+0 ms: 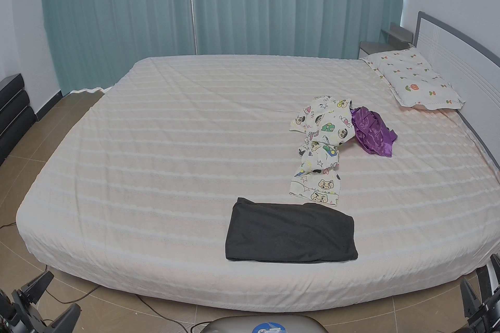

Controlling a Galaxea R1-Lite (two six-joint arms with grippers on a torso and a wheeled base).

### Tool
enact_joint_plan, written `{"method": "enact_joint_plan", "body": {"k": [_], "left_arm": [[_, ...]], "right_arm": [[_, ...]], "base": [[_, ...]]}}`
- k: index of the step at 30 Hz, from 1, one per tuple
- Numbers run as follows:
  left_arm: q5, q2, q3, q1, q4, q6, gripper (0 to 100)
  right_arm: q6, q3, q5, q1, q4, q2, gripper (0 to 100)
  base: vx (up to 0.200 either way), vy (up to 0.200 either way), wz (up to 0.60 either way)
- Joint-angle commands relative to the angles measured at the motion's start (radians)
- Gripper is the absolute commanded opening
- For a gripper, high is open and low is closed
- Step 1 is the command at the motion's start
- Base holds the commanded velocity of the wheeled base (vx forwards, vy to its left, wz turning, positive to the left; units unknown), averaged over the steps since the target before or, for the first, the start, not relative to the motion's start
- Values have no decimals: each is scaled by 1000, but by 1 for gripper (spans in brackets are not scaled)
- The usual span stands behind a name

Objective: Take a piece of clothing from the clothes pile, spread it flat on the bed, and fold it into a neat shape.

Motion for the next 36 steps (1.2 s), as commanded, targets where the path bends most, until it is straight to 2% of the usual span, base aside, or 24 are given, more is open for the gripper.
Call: {"method": "enact_joint_plan", "body": {"k": [1, 2, 3, 4, 7, 11, 13, 14, 24, 36], "left_arm": [[85, -92, 48, 8, -9, 68, 100], [119, -92, 49, 8, -6, 104, 100], [119, -92, 49, 8, -6, 104, 100], [185, -92, 51, 8, 5, 200, 100], [251, -92, 51, 8, 11, 292, 100], [285, -93, 51, 8, 11, 307, 100], [332, -92, 51, 8, 15, 313, 100], [383, -93, 51, 8, 23, 313, 100], [378, -89, 48, 7, 74, 272, 100], [381, -93, 49, 7, 74, 270, 100]], "right_arm": [[-16, 49, -23, -4, -41, -12, 100], [-7, 49, -26, -4, -52, -12, 100], [-7, 49, -26, -4, -52, -12, 100], [-7, 49, -28, -4, -57, -12, 100], [-10, 49, -28, -4, -57, -12, 100], [-9, 49, -28, -4, -57, -12, 100], [-7, 49, -28, -4, -57, -12, 100], [-10, 49, -28, -4, -57, -12, 100], [-9, 49, -29, -4, -58, -12, 100], [-3, 49, -28, -1, -60, -12, 100]], "base": [[0, 0, 0], [0, 0, 0], [0, 0, 0], [0, 0, 0], [0, 0, 0], [0, 0, 0], [0, 0, 0], [0, 0, 0], [0, 0, 0], [0, 0, 0]]}}
